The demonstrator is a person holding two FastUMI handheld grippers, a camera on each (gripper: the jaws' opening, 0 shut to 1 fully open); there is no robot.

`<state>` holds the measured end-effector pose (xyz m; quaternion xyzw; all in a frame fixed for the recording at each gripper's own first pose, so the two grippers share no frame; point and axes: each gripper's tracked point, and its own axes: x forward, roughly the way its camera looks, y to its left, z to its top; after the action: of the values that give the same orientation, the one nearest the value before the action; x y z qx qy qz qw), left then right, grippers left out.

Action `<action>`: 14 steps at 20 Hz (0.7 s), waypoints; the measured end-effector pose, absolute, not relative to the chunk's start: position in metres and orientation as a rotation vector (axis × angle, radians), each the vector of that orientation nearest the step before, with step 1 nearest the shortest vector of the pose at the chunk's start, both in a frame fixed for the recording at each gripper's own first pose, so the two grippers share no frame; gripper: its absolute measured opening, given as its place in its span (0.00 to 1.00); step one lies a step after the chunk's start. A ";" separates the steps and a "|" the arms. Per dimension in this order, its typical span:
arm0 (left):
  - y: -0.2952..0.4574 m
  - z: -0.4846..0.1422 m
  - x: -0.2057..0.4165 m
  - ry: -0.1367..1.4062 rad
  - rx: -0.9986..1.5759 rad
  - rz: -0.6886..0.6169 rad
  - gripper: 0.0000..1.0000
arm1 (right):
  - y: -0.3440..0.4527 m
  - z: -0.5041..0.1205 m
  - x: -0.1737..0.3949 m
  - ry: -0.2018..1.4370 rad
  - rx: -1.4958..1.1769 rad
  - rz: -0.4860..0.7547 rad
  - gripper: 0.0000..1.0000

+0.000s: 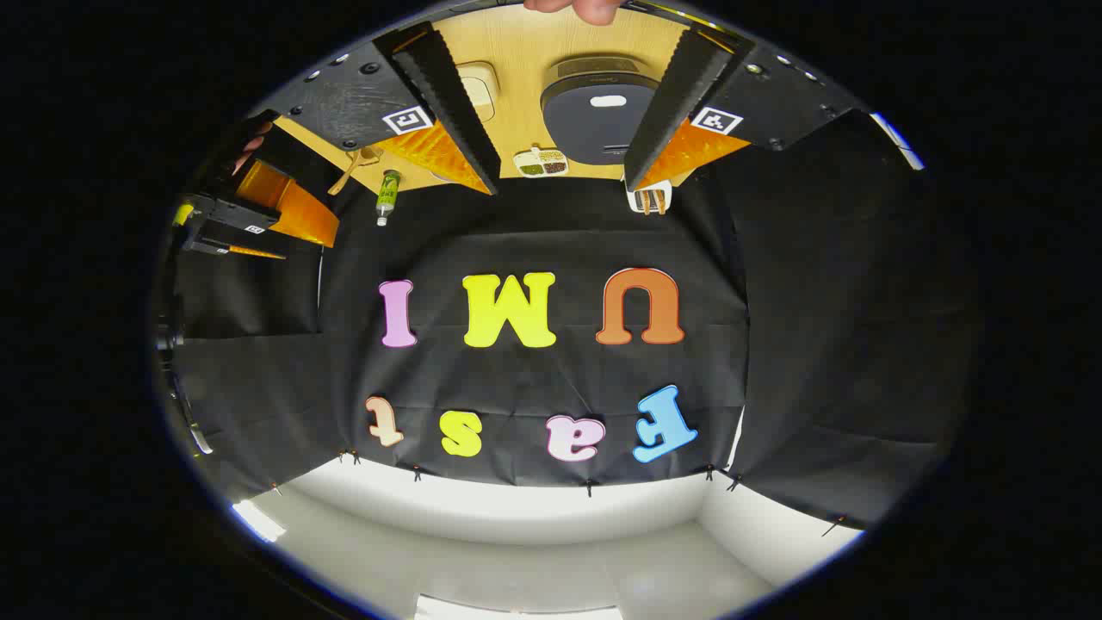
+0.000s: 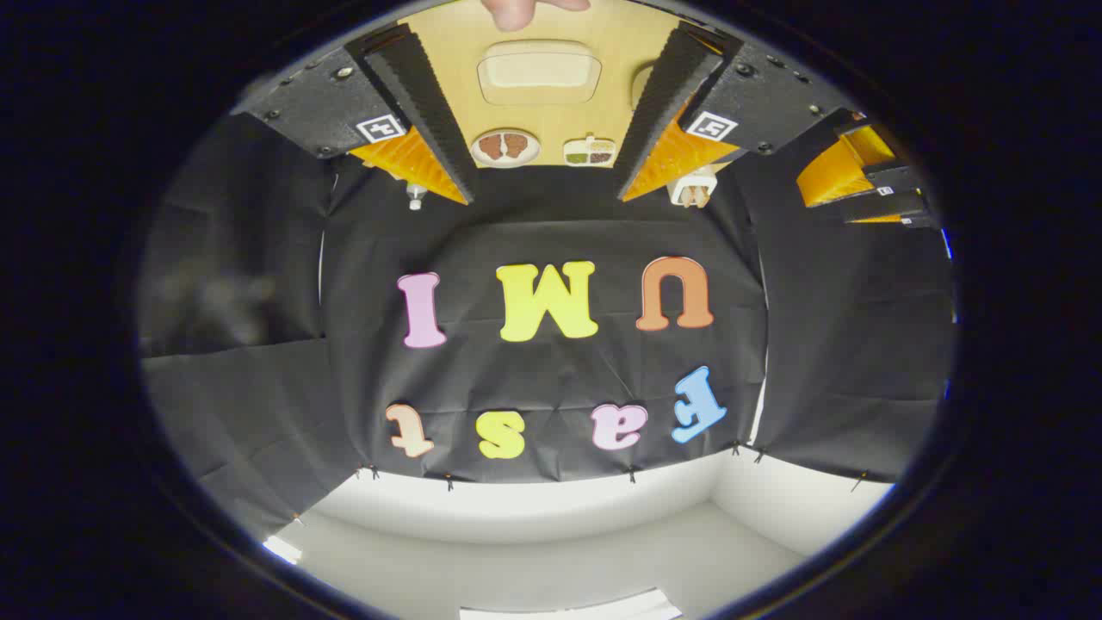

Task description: Close the left gripper, press the button to open the rice cooker; take a wooden spoon from the chopstick holder with the right hand, scoop a spoonful of rice and pour it into the rice cooker, then put the wooden spoon back into the chopstick holder.

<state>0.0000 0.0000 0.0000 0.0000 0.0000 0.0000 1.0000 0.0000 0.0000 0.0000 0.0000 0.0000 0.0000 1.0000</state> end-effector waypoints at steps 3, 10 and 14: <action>0.010 -0.007 0.010 0.024 -0.006 0.042 0.94 | -0.003 0.003 0.007 -0.008 -0.017 -0.008 1.00; 0.012 -0.022 0.017 0.091 0.027 0.116 0.93 | -0.008 -0.005 0.021 0.017 0.011 -0.001 1.00; 0.013 -0.016 0.021 0.075 0.004 0.137 0.94 | -0.014 -0.004 0.024 0.017 0.015 0.000 0.99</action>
<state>0.0210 0.0128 -0.0157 0.0022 0.0377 0.0684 0.9969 0.0242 -0.0137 -0.0042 0.0075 0.0084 0.0002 0.9999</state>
